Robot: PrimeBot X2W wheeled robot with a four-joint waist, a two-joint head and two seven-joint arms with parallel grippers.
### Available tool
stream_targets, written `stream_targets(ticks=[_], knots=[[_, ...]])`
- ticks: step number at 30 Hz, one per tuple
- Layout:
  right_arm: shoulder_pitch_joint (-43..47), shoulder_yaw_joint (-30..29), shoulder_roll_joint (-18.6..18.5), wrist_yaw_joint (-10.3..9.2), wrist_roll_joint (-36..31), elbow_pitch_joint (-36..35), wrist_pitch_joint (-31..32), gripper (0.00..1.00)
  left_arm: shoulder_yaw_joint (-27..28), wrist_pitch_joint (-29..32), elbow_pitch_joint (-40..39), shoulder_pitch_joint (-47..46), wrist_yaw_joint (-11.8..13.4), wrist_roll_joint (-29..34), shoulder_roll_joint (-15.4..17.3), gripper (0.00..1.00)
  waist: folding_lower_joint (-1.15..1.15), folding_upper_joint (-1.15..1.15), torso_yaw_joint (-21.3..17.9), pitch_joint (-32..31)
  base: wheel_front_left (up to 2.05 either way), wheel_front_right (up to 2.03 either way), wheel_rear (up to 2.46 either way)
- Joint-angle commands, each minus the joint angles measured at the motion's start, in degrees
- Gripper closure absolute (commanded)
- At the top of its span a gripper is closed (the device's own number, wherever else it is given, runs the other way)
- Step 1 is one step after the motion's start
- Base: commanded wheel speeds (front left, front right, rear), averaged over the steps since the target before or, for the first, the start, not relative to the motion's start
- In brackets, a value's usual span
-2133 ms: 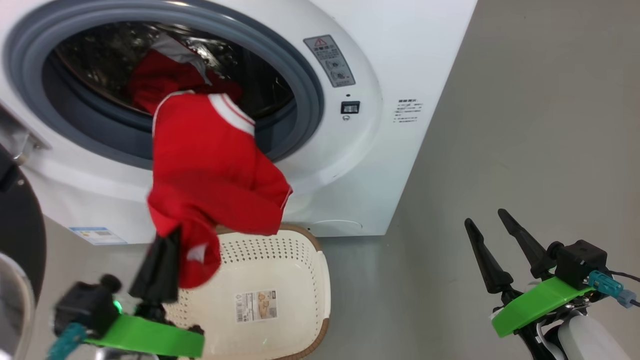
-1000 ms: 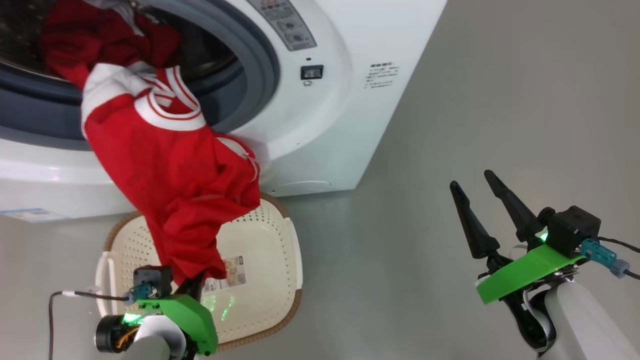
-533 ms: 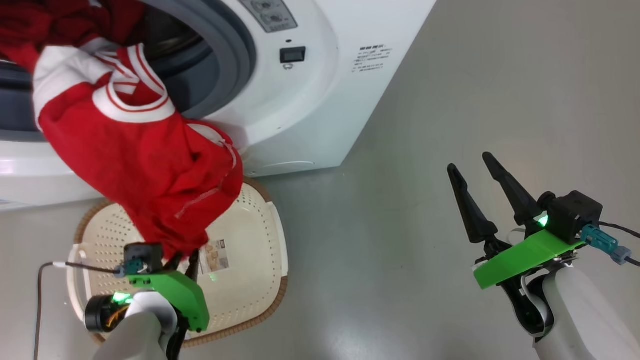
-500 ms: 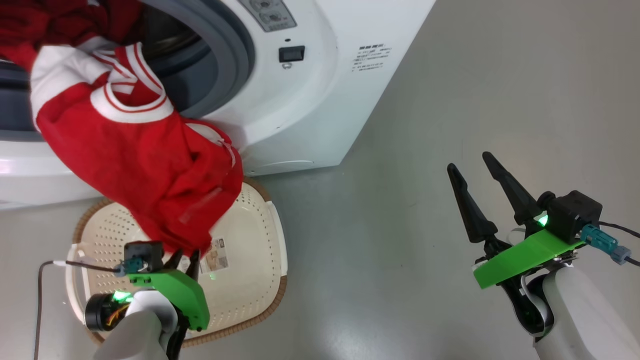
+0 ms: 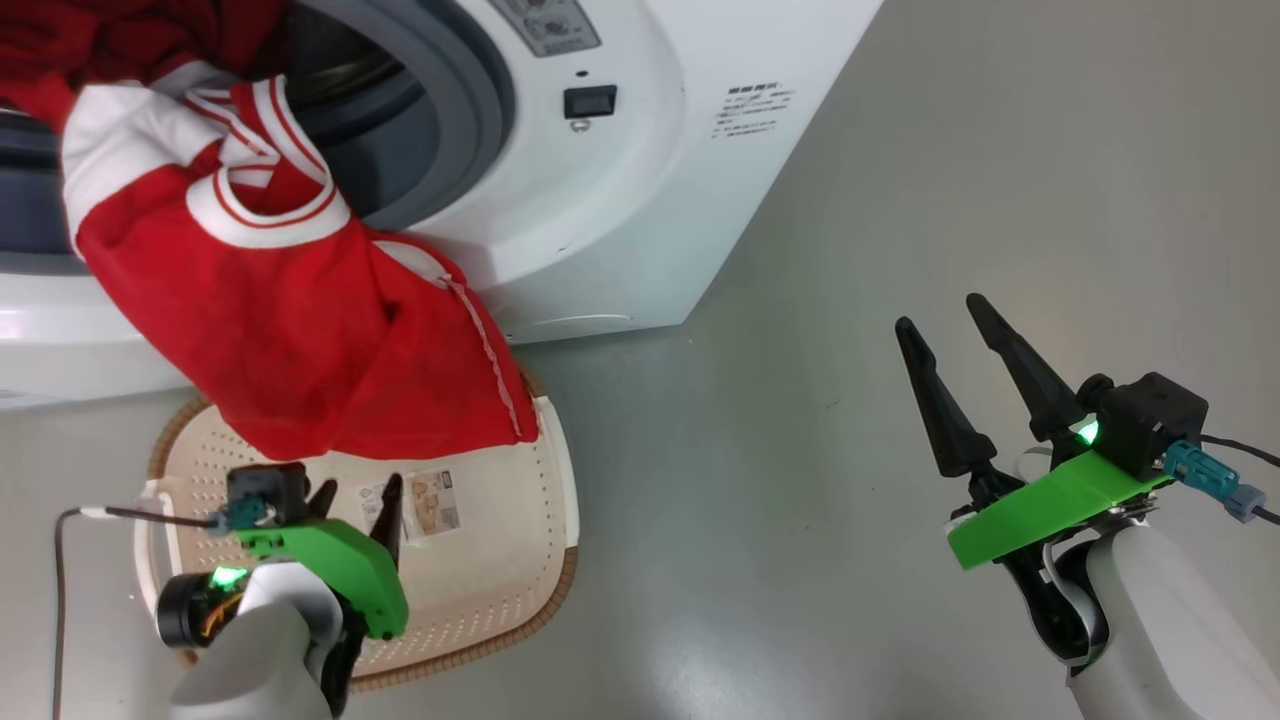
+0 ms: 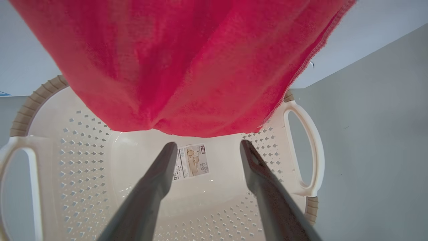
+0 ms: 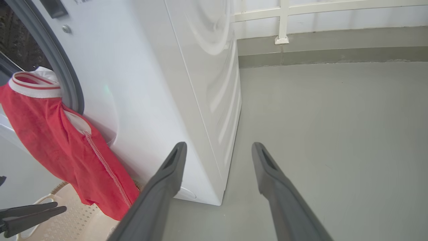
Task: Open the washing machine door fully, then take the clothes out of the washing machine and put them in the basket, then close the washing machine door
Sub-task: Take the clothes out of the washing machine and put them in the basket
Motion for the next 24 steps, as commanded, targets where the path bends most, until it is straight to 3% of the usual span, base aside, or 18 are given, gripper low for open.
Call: stream_targets(ticks=[1,10,16,24], knots=[[0.23,0.84,-0.29,0.09,-0.65,-1.19,-0.68,0.00,0.98,-0.90,-0.94,-0.80,-0.17,-1.02,2.03,0.00,0.00,0.00,0.34,-0.15,0.00,0.00,0.00],[0.71,0.36,-0.65,0.09,-0.76,-1.15,-0.68,0.00,4.84,-1.20,-7.88,-1.03,-0.17,-2.39,4.53,0.00,0.00,0.00,1.79,-1.07,0.00,0.00,0.00],[1.29,-0.10,-0.95,0.09,-0.83,-1.17,-0.68,0.00,11.51,-1.21,-16.09,2.23,0.46,2.09,5.45,0.00,0.00,0.00,2.92,-2.14,0.00,0.00,0.00],[2.32,-0.37,-1.27,0.09,-0.81,-1.08,-0.68,0.00,21.88,-1.22,-27.39,9.07,0.51,9.26,4.25,0.00,0.00,0.00,4.10,-3.94,0.00,0.00,0.00]])
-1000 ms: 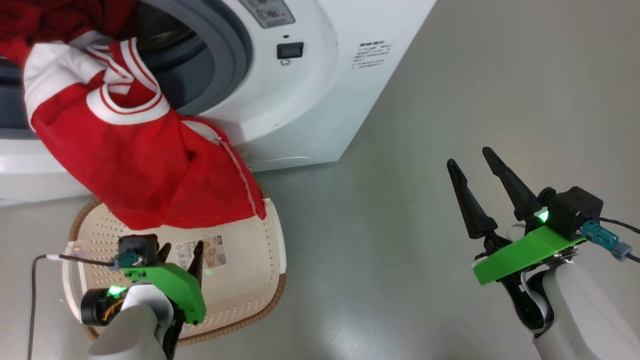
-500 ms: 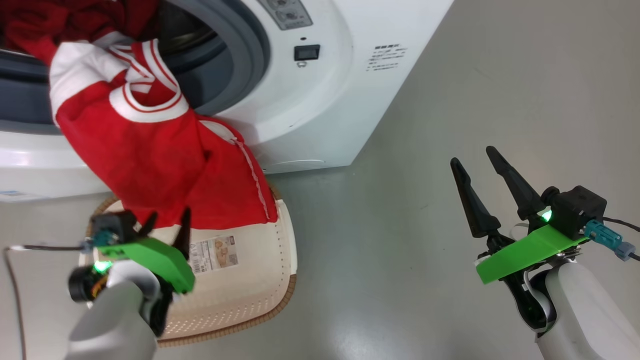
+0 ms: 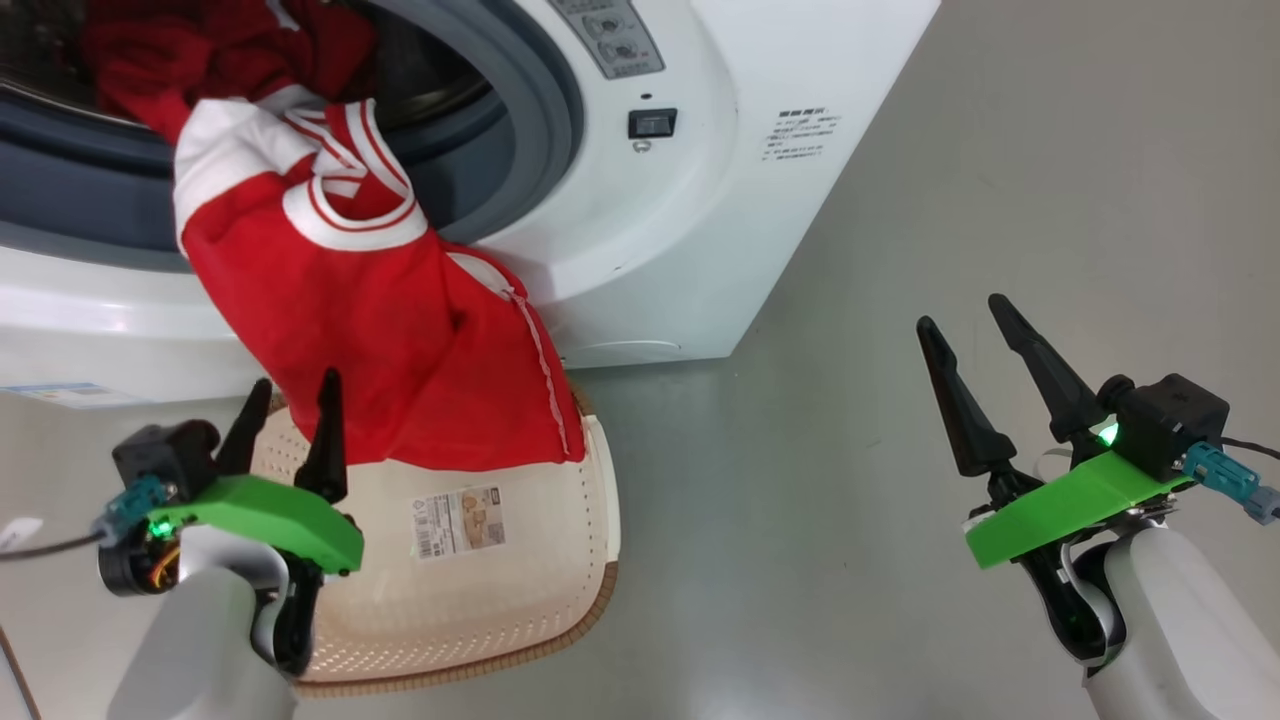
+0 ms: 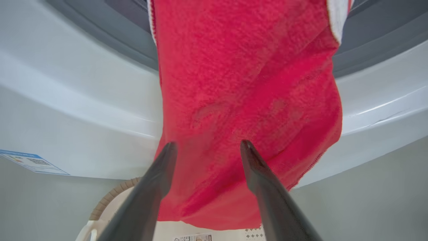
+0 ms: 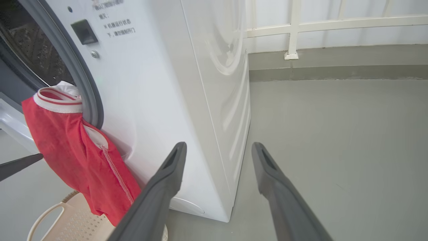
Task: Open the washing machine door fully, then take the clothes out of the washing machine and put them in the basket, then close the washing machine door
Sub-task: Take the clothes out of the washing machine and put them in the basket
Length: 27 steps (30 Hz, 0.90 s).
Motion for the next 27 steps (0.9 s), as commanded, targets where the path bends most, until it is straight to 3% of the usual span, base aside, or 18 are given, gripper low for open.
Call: stream_targets(ticks=[1,14,27], knots=[[2.01,0.89,-0.52,0.09,-0.71,-1.11,-0.68,0.00,2.48,-0.57,-2.27,1.49,0.39,1.35,1.43,0.00,0.00,0.00,0.38,-0.48,0.00,0.00,0.00],[3.34,1.06,-0.93,0.09,-0.36,-1.04,-0.68,0.00,12.32,-0.58,-22.45,14.51,-0.03,12.76,-2.25,0.00,0.00,0.00,0.77,-2.43,0.00,0.00,0.00],[4.17,1.25,-0.97,0.09,-0.11,-0.93,-0.68,0.00,14.71,-0.58,-35.02,23.35,-0.19,15.09,-3.98,0.00,0.00,0.00,0.62,-3.16,0.00,0.00,0.00]])
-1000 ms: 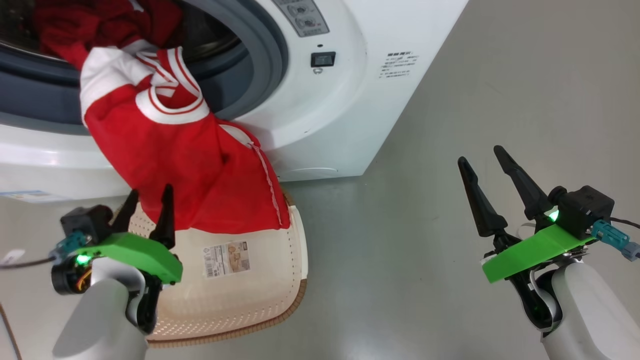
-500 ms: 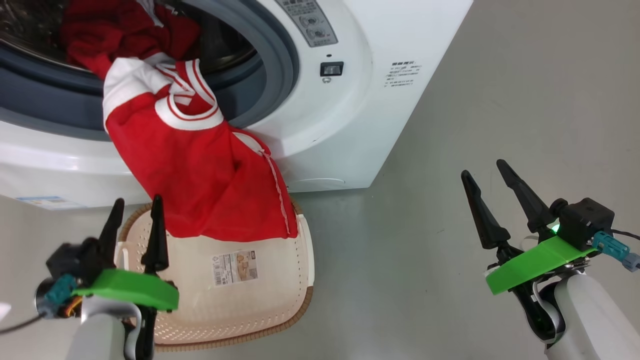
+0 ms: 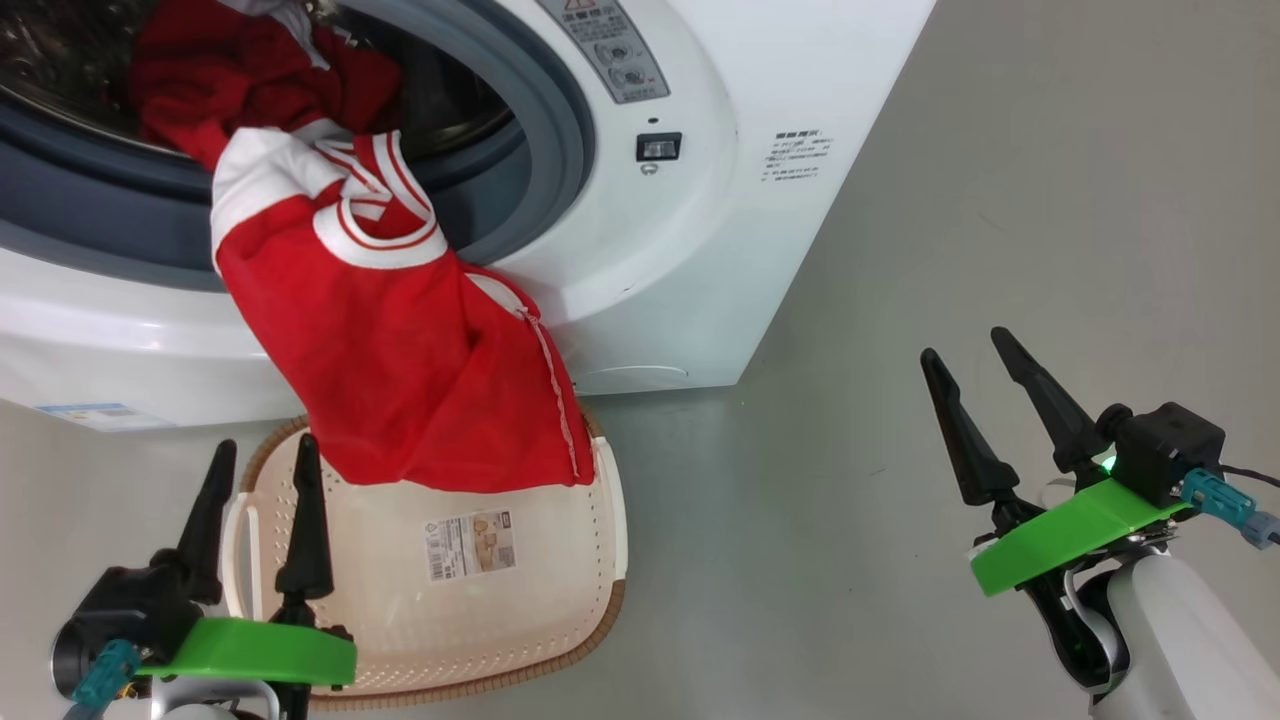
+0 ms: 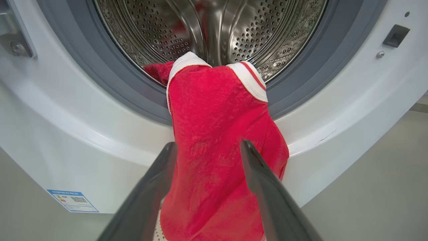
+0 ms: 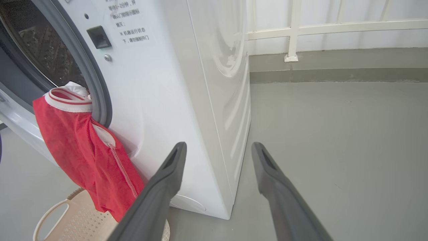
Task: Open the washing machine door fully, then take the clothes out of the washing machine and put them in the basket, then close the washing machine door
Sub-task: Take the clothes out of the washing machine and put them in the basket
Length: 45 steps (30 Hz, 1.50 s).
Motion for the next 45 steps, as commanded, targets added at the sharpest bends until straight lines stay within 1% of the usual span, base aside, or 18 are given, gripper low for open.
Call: stream_targets(ticks=[1,6,11,16,23,28,31,35,36,41,42,43,44,45], knots=[[1.72,1.33,-0.49,0.09,-0.12,-1.11,-0.68,0.00,2.10,-0.53,-1.95,0.70,-0.12,0.54,0.71,0.00,0.00,0.00,-0.01,-0.09,0.00,0.00,0.00],[1.90,1.50,-0.50,0.09,-0.09,-1.15,-0.68,0.00,1.99,-0.53,-2.39,0.31,-0.15,0.74,0.48,0.00,0.00,0.00,-0.12,-0.29,0.00,0.00,0.00],[1.82,1.19,-0.44,0.09,-0.18,-1.36,-0.68,0.00,1.18,-0.53,-0.42,-2.84,-0.17,-0.68,0.59,0.00,0.00,0.00,0.07,0.11,0.00,0.00,0.00],[1.30,1.29,-0.14,0.09,-0.33,-1.52,-0.68,0.00,-0.41,-0.53,4.14,-9.14,-0.18,-2.81,2.80,0.00,0.00,0.00,0.04,1.17,0.00,0.00,0.00],[-0.06,1.58,0.30,0.09,-0.47,-1.61,-0.68,0.00,-4.73,-0.53,15.12,-19.37,-0.18,-6.50,6.80,0.00,0.00,0.00,-0.42,2.98,0.00,0.00,0.00],[-0.63,1.75,0.66,0.09,-0.51,-1.67,-0.68,0.00,-5.66,-0.53,22.79,-24.79,-0.18,-8.49,8.69,0.00,0.00,0.00,-1.00,3.73,0.00,0.00,0.00],[-0.85,1.79,0.77,0.09,-0.45,-1.66,-0.68,0.00,-6.76,-0.53,26.09,-26.87,-0.18,-9.94,9.44,0.00,0.00,0.00,-1.39,4.04,0.00,0.00,0.00],[-0.95,1.61,0.79,0.09,-0.43,-1.70,-0.68,0.00,-10.12,-0.53,28.87,-28.87,-0.18,-14.03,10.21,0.00,0.00,0.00,-1.60,4.33,0.00,0.00,0.00],[-0.95,1.61,0.79,0.09,-0.43,-1.70,-0.68,0.00,-10.12,-0.53,28.87,-28.87,-0.18,-14.03,10.21,0.00,0.00,0.00,-1.60,4.33,0.00,0.00,0.00],[-1.30,1.56,0.75,0.09,-0.49,-1.69,-0.68,0.00,-14.96,-0.53,30.58,-30.93,-0.18,-19.44,12.40,0.00,0.00,0.00,-1.71,4.53,0.00,0.00,0.00],[-1.37,1.52,0.73,0.09,-0.53,-1.72,-0.68,0.00,-15.59,-0.53,30.74,-31.27,-0.18,-20.21,12.75,0.03,0.00,0.00,-1.69,4.55,0.00,0.00,0.00],[-1.41,1.49,0.71,0.09,-0.57,-1.74,-0.68,0.00,-16.17,-0.53,30.88,-31.57,-0.18,-20.87,13.06,0.53,0.00,0.00,-1.67,4.55,0.00,0.00,0.00],[-1.43,1.44,0.70,0.09,-0.60,-1.75,-0.68,0.00,-16.65,-0.53,31.01,-31.85,-0.18,-21.42,13.33,0.89,0.00,0.00,-1.62,4.55,0.00,0.00,0.00],[-1.45,1.39,0.67,0.09,-0.63,-1.77,-0.68,0.00,-17.14,-0.53,31.12,-32.06,-0.18,-21.92,13.52,1.00,0.00,0.00,-1.56,4.56,0.00,0.00,0.00]])
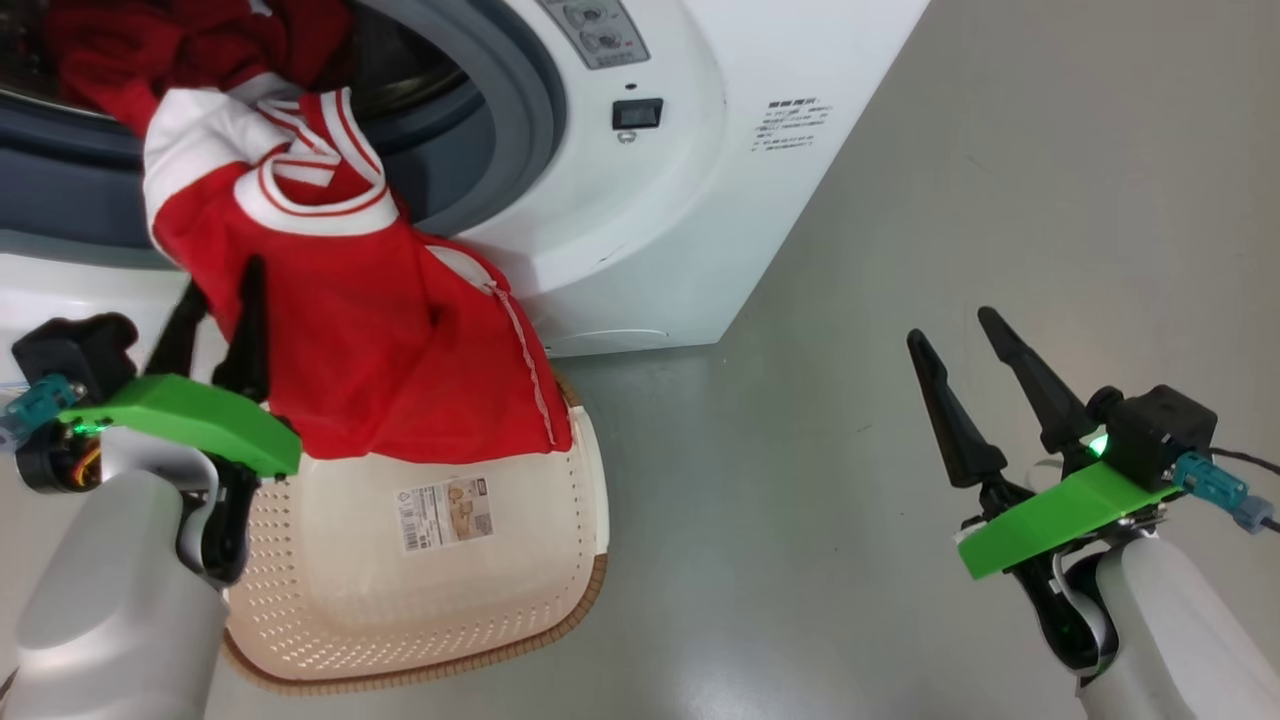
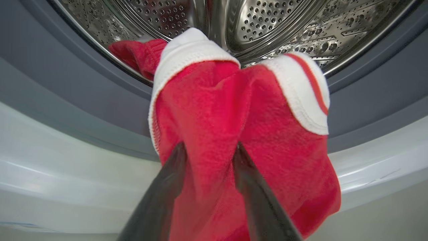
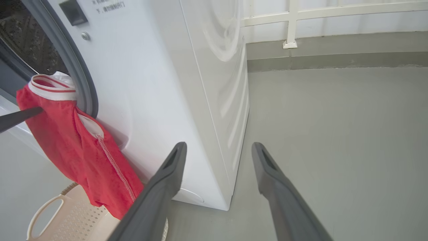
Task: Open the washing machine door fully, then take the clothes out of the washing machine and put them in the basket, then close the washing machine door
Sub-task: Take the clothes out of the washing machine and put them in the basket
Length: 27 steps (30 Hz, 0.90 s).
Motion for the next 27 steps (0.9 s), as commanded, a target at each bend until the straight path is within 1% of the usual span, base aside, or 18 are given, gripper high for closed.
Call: stream_targets(ticks=[1,6,11,16,19,23,27], knots=[[0.05,0.74,-0.18,0.09,-0.67,-1.42,-0.68,0.00,1.12,-0.53,-0.65,-1.25,-0.17,-0.45,2.54,1.00,0.00,0.00,0.06,-0.03,0.00,0.00,0.00],[0.40,0.53,-0.23,0.09,-0.82,-1.49,-0.68,0.00,-0.33,-0.53,-2.17,0.12,-0.17,-1.31,3.18,1.00,0.00,0.00,0.40,-0.37,0.00,0.00,0.00],[0.96,0.36,-0.22,0.09,-0.82,-1.49,-0.68,0.00,-0.23,-0.53,-5.82,4.74,-0.17,-0.36,3.29,1.00,0.00,0.00,0.85,-0.83,0.00,0.00,0.00],[1.56,0.22,-0.16,0.09,-0.87,-1.49,-0.68,0.00,0.68,-0.53,-10.44,11.41,-0.17,1.15,2.48,1.00,0.00,0.00,1.42,-1.32,0.00,0.00,0.00],[1.76,0.28,-0.24,0.09,-0.82,-1.39,-0.68,0.00,0.22,-0.53,-12.14,15.32,-0.17,2.20,1.69,1.00,0.00,0.00,1.75,-1.62,0.00,0.00,0.00],[1.91,0.52,-0.26,0.09,-0.76,-1.31,-0.68,0.00,-0.88,-0.53,-12.84,19.37,-0.17,3.13,0.50,1.00,0.00,0.00,2.04,-1.93,0.00,0.00,0.00],[1.83,0.86,-0.40,0.09,-0.63,-1.27,-0.68,0.00,-1.80,-0.53,-11.45,21.44,-0.17,3.48,-0.26,1.00,0.00,0.00,2.12,-2.08,0.00,0.00,0.00]])
